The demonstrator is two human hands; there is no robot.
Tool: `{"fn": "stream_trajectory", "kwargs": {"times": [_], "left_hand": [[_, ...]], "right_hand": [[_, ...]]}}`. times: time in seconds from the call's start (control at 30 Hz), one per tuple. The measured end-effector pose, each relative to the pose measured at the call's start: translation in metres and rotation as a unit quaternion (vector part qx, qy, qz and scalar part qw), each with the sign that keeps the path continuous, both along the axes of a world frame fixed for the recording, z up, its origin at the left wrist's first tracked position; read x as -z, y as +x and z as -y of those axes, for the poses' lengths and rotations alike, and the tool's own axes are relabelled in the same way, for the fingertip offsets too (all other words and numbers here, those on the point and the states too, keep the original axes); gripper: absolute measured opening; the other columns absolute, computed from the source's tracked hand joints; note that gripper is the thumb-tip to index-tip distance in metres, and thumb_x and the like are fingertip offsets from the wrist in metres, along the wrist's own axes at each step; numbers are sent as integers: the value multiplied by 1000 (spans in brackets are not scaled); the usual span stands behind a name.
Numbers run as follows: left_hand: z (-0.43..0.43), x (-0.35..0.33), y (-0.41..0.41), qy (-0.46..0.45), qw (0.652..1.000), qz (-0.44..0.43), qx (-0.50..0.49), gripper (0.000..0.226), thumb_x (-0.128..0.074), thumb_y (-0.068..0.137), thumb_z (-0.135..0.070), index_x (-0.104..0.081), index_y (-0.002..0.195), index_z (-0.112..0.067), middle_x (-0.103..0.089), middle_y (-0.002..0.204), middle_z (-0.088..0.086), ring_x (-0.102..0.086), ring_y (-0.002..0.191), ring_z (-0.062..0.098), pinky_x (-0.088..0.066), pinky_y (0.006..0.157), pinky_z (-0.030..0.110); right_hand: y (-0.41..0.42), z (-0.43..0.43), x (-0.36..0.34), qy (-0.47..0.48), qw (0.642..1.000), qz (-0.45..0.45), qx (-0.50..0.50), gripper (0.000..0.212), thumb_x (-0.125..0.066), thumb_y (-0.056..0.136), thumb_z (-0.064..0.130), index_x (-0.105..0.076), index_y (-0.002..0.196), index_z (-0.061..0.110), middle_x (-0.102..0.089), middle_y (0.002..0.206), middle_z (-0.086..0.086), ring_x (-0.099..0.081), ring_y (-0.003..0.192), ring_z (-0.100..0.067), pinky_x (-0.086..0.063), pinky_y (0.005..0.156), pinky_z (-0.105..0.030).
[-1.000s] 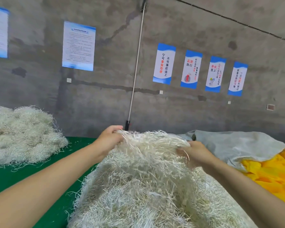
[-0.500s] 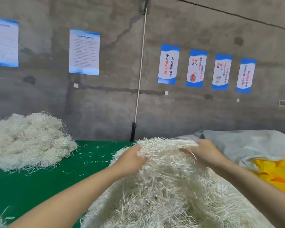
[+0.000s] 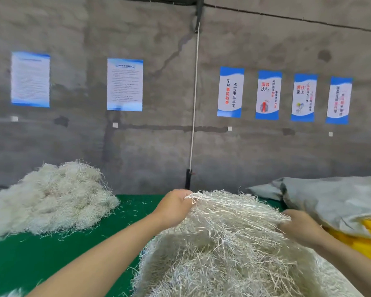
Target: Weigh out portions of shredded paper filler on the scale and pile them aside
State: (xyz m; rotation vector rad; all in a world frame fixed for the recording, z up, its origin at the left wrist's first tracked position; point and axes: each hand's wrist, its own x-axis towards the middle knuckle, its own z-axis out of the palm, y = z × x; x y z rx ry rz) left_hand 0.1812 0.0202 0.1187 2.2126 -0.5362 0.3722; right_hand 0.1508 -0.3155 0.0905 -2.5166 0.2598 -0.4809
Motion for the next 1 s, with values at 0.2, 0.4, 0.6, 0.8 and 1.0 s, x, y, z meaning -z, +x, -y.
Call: {"fn": "stream_trajectory", "kwargs": {"times": [0.2, 0.4, 0.6, 0.8, 1.0], "left_hand": [[2, -2, 0, -7, 995, 50, -82, 20, -39, 91, -14, -54, 78, -10, -53, 66, -1, -42, 58, 18, -30, 56, 31], [3, 4, 1, -16, 988, 35, -147, 21, -36, 90, -14, -56, 86, -14, -64, 79, 5, -58, 71, 27, -38, 61, 33], [4, 13, 1, 10, 988, 32, -154, 32, -36, 95, -17, -61, 107, -32, -65, 84, -9, -62, 75, 19, -46, 58, 31], [1, 16, 4, 109, 972, 106, -179, 36, -34, 96, -17, -55, 122, -30, -68, 97, -1, -61, 82, 25, -48, 65, 34], [-6, 27, 12, 120, 963, 78, -227, 22, -34, 99, -20, -50, 113, -22, -61, 79, -1, -56, 69, 23, -34, 52, 32]], "right_hand": [[6, -1, -1, -3, 999, 52, 16, 51, -76, 83, 27, -58, 130, 15, -68, 113, -7, -63, 59, -8, -43, 53, -22], [6, 1, 4, 46, 997, 62, 27, 49, -74, 85, 16, -57, 131, 12, -70, 82, -4, -49, 39, -7, -33, 40, -20], [0, 17, 4, -1, 997, 39, 61, 56, -76, 85, 20, -55, 134, 3, -69, 110, -15, -65, 85, -29, -49, 71, -35], [-10, 27, 4, -119, 985, 112, 57, 43, -78, 84, 26, -65, 122, 8, -70, 109, -10, -62, 81, -22, -47, 64, -33], [-17, 26, -16, 363, 930, -27, -46, 37, -72, 86, 1, -57, 119, -6, -67, 82, -12, -60, 61, -19, -55, 53, -30]]}}
